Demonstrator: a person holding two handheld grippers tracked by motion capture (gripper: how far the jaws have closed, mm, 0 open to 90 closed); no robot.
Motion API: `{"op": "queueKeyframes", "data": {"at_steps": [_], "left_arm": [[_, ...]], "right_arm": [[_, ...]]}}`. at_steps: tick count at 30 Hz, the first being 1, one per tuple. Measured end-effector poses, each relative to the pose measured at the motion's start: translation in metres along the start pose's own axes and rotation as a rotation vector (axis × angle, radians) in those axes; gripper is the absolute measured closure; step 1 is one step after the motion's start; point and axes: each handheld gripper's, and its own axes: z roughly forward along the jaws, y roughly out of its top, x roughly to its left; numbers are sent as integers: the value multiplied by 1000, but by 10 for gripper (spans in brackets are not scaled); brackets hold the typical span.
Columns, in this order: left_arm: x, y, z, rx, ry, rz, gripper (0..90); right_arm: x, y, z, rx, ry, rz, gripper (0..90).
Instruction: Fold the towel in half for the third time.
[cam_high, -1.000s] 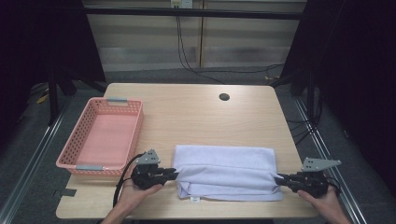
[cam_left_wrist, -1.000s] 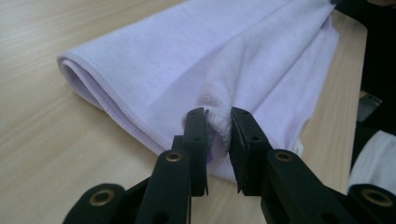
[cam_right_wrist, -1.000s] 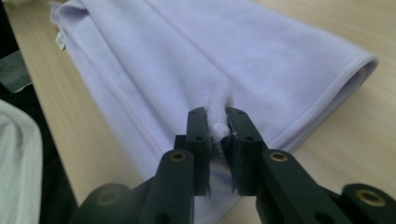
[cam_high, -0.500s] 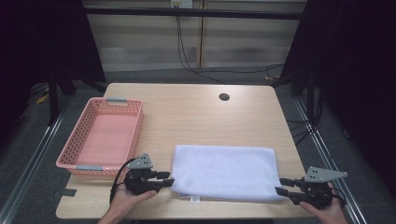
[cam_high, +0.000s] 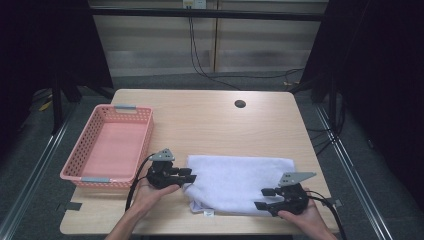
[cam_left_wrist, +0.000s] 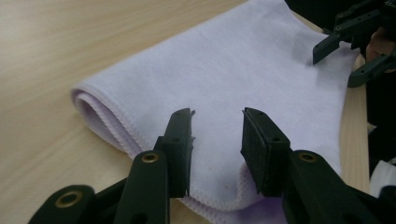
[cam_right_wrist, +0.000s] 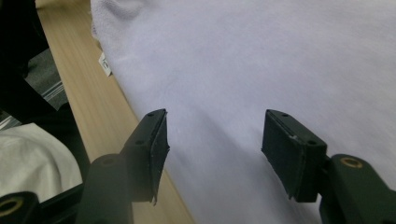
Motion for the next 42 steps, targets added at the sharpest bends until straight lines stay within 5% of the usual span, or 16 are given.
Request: {"op": "queueKeyframes", "data": {"at_steps": [2,6,9,14,19,21,23,25,31,36,39,42], "left_arm": [[2,2,-7,-27,16,-8,619],[7,-2,-3,10,41,-9,628],[5,-8,10,97,61,17,645],[0,-12,26,140,40,18,634],[-6,-6,43,149,53,60,644],[-5,-2,48,147,49,29,644],[-8,1,47,162,63,46,641],[-6,4,42,124,43,11,622],[6,20,30,63,70,-26,571],[13,35,36,40,81,1,550],[23,42,39,13,98,-22,548],[35,45,44,12,113,-57,545]], "right_arm": [[6,6,12,11,-8,-41,410],[18,11,35,79,-37,-120,371],[14,10,35,81,-23,-100,407],[6,4,27,70,-13,-155,489],[-3,-2,14,80,-34,-130,498],[-8,-3,10,77,-28,-103,497],[-9,-4,8,71,-28,-75,472],[-4,-2,8,68,-41,-77,414],[19,15,24,42,7,-116,389],[42,41,54,26,98,-142,378],[55,60,73,14,172,-138,378],[63,74,90,13,194,-154,381]]}}
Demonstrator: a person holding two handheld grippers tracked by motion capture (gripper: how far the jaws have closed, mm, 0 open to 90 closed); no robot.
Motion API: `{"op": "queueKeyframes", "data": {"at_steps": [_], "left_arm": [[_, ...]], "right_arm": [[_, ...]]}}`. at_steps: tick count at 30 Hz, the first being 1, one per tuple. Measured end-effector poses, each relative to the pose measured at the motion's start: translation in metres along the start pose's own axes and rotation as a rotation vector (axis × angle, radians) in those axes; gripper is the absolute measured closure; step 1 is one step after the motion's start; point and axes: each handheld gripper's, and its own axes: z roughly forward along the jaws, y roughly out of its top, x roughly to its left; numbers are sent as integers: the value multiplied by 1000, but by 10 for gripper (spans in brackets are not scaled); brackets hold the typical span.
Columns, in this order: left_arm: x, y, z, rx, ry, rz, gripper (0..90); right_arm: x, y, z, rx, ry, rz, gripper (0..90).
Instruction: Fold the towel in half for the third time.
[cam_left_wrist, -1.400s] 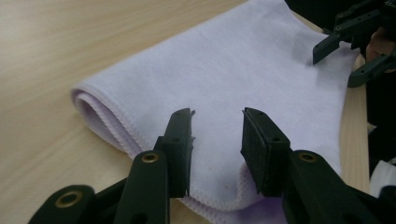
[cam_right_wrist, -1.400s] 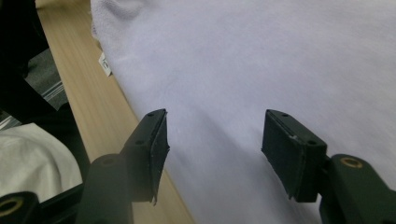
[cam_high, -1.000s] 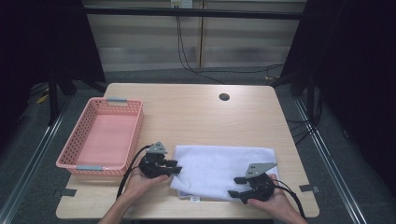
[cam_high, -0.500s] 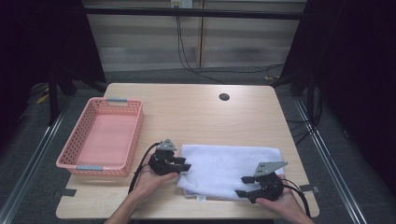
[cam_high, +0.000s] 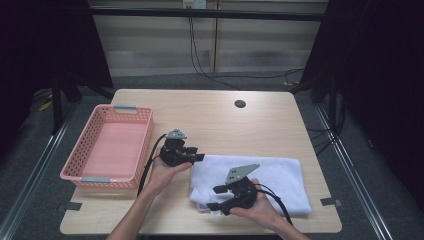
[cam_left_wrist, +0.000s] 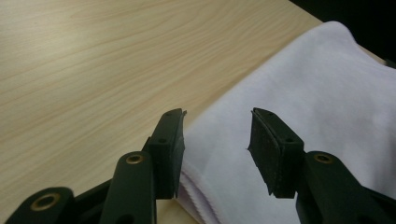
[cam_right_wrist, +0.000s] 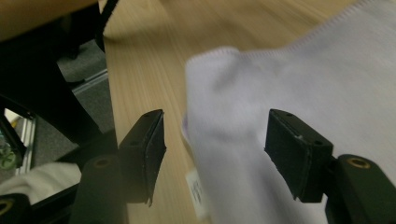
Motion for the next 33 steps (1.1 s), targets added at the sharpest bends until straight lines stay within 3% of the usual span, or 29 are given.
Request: {"op": "queueKeyframes", "data": {"at_steps": [5,8,10,12,16,21,25,30,33], "left_arm": [[7,-8,6,17,23,-25,567],[8,-10,6,44,38,-5,556],[10,-11,5,34,46,-19,548],[12,-12,3,25,55,-36,536],[14,-14,1,22,58,-49,530],[21,-17,0,23,73,-74,512],[24,-21,1,30,77,-95,477],[24,-22,6,50,90,-79,429],[23,-22,10,59,76,-70,414]], "right_arm": [[2,10,26,28,13,-22,384],[4,9,36,47,10,-22,384],[4,5,44,76,6,-42,378],[7,3,45,68,-12,-55,381],[17,-3,47,65,-119,-160,484],[18,-3,47,64,-135,-158,547],[21,-2,48,83,-178,-204,601],[19,2,48,100,-212,-203,728],[15,2,47,97,-188,-157,751]]}}
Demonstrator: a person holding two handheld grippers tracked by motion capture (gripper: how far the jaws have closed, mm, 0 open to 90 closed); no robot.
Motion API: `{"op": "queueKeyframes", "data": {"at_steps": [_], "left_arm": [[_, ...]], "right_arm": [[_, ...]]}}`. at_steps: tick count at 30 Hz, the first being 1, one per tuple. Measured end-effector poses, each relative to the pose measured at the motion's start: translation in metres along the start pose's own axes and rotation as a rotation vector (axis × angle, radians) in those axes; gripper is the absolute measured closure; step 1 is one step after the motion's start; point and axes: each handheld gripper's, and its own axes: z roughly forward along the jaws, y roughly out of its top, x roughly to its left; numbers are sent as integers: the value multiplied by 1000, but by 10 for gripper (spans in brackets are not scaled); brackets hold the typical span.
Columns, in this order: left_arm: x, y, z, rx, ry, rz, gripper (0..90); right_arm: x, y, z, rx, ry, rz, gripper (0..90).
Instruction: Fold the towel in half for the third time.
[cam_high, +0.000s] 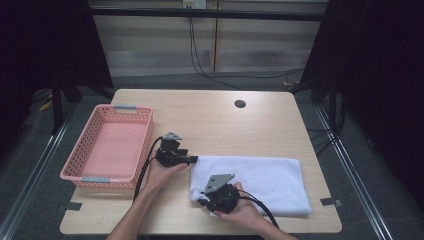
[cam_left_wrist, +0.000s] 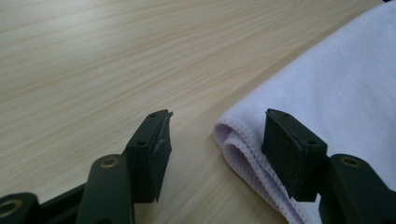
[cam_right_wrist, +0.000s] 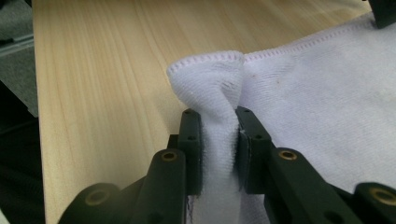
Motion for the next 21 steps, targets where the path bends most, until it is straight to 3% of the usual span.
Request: {"op": "queueKeyframes", "data": {"at_steps": [2,4,6,10,12,15,18,21], "left_arm": [[-3,0,4,8,-24,2,415],[-6,0,6,31,-23,18,438],[-9,0,9,36,-45,29,494],[-11,-2,11,50,-90,29,713],[-15,0,8,52,-88,30,801],[-13,3,3,9,-134,-32,826],[-9,10,-6,-44,-175,-60,827],[-12,22,-15,-82,-188,-73,826]], "right_arm": [[-2,0,0,-2,14,25,758],[-4,0,-1,-8,25,36,767],[-5,0,-1,-10,28,40,768],[-5,1,-2,-9,34,35,769],[-6,1,-4,-8,40,39,770],[-8,3,-8,-24,53,61,771],[-10,8,-19,-61,39,63,770],[-15,15,-34,-111,38,77,770]]}}
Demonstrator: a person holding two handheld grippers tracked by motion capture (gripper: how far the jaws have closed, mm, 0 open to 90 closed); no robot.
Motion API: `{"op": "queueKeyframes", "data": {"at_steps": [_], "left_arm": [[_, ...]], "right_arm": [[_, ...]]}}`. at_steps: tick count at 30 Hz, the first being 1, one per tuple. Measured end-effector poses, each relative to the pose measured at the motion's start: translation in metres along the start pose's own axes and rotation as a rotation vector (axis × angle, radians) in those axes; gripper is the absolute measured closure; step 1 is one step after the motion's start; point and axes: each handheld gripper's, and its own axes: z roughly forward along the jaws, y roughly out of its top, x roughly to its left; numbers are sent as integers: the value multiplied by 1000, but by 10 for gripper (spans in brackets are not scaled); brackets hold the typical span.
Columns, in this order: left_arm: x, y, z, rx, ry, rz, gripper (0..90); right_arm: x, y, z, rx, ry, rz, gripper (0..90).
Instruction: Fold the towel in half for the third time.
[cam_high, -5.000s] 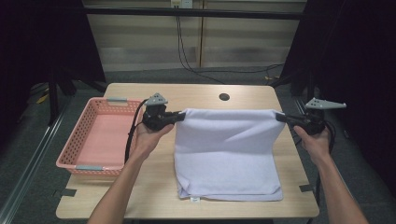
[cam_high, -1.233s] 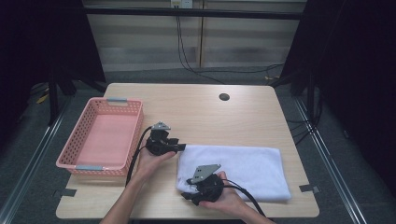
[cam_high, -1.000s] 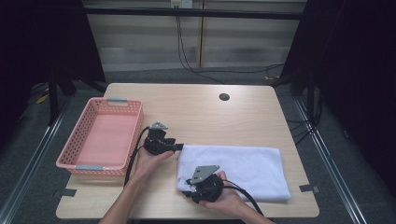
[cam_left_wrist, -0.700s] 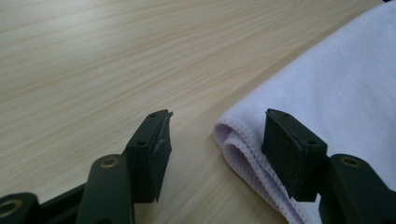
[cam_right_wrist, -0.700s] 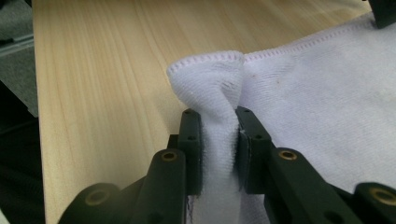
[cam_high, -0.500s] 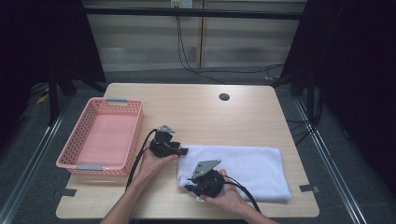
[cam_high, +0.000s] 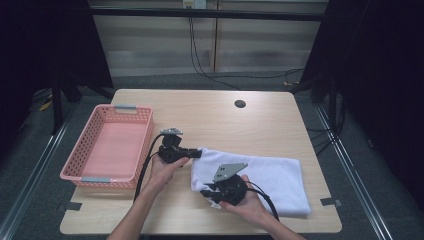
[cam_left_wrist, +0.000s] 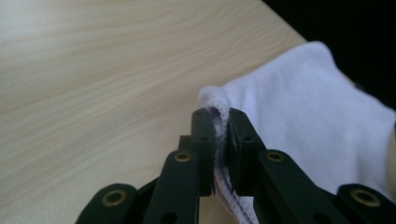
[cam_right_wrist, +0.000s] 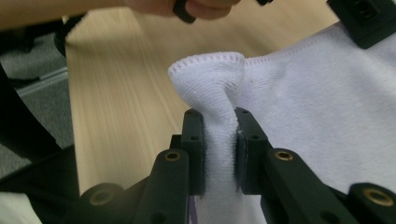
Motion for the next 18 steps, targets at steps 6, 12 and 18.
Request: {"op": "queueKeyframes", "data": {"at_steps": [6,12,18], "left_arm": [[-10,25,-24,-30,20,10,827],[-32,51,-65,-92,37,41,828],[-38,61,-78,-104,97,82,826]], "right_arm": [[-1,25,-27,-103,-17,2,770],[12,54,-49,-188,4,-34,771],[25,82,-44,-281,23,-53,770]]}}
